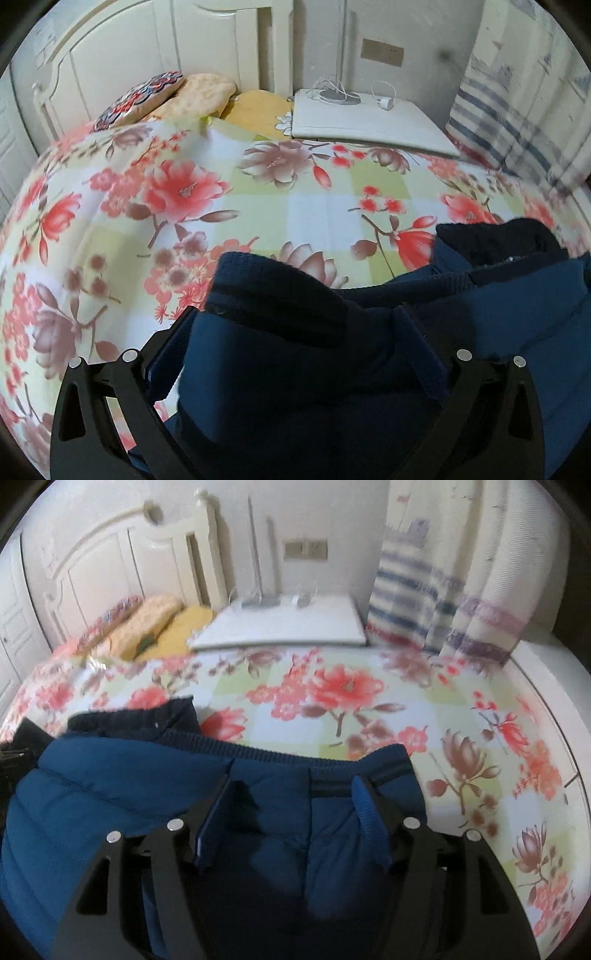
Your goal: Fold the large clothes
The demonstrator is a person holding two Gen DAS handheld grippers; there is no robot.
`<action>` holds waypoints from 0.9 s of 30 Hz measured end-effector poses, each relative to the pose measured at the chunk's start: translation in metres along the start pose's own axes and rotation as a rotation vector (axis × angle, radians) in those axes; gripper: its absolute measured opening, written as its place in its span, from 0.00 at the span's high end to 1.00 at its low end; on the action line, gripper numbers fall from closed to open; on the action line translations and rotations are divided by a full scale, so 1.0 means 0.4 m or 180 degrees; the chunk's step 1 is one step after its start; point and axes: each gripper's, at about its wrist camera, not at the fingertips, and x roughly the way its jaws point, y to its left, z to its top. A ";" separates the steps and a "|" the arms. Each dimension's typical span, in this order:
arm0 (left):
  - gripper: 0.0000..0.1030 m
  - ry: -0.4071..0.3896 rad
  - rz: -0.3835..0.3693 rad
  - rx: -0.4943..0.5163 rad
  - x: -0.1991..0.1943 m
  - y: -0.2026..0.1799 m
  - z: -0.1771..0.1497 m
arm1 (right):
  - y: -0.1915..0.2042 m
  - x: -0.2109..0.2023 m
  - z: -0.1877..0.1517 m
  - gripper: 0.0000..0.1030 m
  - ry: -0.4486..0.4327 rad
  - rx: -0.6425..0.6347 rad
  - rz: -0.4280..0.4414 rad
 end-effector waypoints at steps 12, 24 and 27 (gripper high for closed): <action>0.04 0.0111 -0.0358 -0.0357 0.027 0.046 0.000 | -0.075 0.042 0.001 0.41 0.0123 0.0490 0.0463; 0.05 -0.0731 0.0253 -0.0580 -0.160 0.050 -0.015 | 0.001 -0.017 0.029 0.28 0.0315 0.0243 -0.0051; 0.05 -0.1123 -0.0045 -0.0306 -0.290 -0.042 -0.038 | 0.140 -0.129 0.020 0.12 0.0004 -0.0155 0.0078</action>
